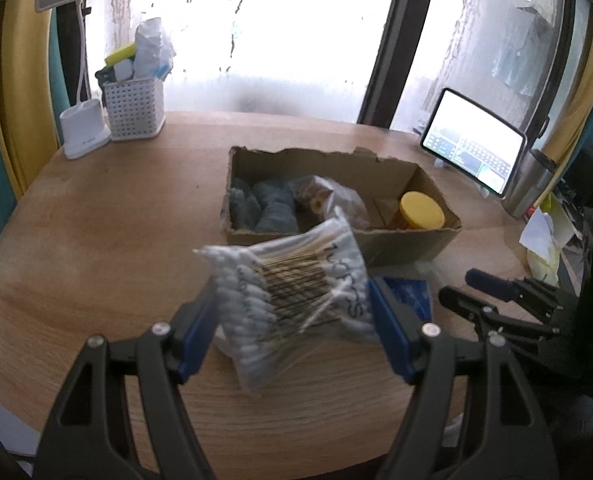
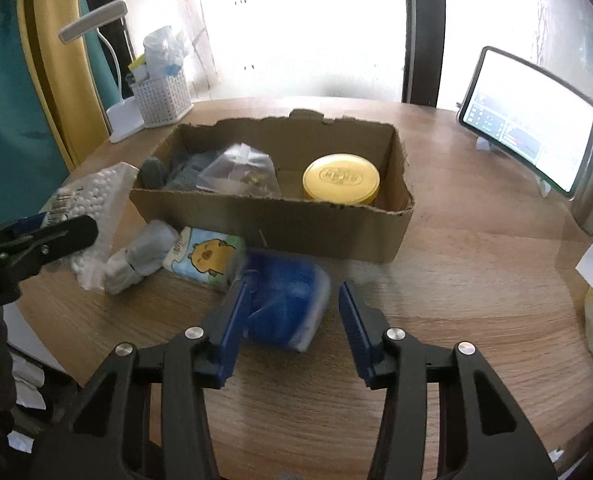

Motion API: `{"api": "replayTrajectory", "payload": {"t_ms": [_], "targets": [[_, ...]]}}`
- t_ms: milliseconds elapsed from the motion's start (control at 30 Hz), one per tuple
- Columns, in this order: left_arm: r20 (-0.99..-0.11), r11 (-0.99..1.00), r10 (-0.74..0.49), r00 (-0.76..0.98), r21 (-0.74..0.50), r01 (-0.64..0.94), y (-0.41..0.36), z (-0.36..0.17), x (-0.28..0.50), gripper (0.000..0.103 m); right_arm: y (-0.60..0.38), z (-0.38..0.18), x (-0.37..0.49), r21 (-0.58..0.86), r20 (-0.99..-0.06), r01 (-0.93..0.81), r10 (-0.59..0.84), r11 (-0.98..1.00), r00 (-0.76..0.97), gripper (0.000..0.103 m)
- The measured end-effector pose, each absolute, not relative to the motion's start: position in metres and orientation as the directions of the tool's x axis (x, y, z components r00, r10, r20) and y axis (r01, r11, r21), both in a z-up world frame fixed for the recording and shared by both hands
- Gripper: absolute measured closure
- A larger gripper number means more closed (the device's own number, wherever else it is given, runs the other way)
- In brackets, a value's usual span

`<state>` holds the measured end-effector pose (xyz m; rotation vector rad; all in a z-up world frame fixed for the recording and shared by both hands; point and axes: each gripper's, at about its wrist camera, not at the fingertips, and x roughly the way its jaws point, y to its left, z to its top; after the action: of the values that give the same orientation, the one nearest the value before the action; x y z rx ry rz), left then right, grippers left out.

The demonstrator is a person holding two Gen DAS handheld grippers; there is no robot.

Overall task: Organize objects
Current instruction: 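Grasp the blue-wrapped tissue pack with the right tool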

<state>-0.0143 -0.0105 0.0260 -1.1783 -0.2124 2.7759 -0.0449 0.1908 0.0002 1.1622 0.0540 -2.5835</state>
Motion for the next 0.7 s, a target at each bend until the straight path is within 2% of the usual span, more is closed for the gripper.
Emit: {"api": "replayTrajectory", "payload": {"t_ms": [167, 233, 300, 400, 700], "targets": [[-0.709, -0.982, 0.168, -0.685, -0.180, -0.055, -0.010, 0.025, -0.014, 0.030, 0.187, -0.011, -0.047, 0.095, -0.762, 0.306, -0.267, -0.947, -0.590, 0.053], [-0.708, -0.982, 0.167, -0.686, -0.179, -0.055, -0.012, 0.025, -0.013, 0.030, 0.186, -0.017, -0.048, 0.122, -0.767, 0.303, -0.284, -0.945, -0.576, 0.050], [-0.706, -0.981, 0.168, -0.688, -0.185, -0.050, -0.016, 0.025, -0.012, 0.030, 0.182, -0.026, -0.051, 0.124, -0.776, 0.289, -0.274, -0.949, -0.568, 0.030], [-0.711, -0.981, 0.165, -0.683, -0.188, -0.041, -0.021, 0.022, -0.013, 0.030, 0.173, -0.036, -0.054, 0.102, -0.783, 0.286, -0.254, -0.953, -0.567, 0.012], [-0.724, -0.981, 0.166, -0.670, -0.193, -0.034, -0.032, 0.013, -0.019, 0.030, 0.160, -0.060, -0.067, 0.077, -0.813, 0.255, -0.208, -0.964, -0.544, 0.010]]}}
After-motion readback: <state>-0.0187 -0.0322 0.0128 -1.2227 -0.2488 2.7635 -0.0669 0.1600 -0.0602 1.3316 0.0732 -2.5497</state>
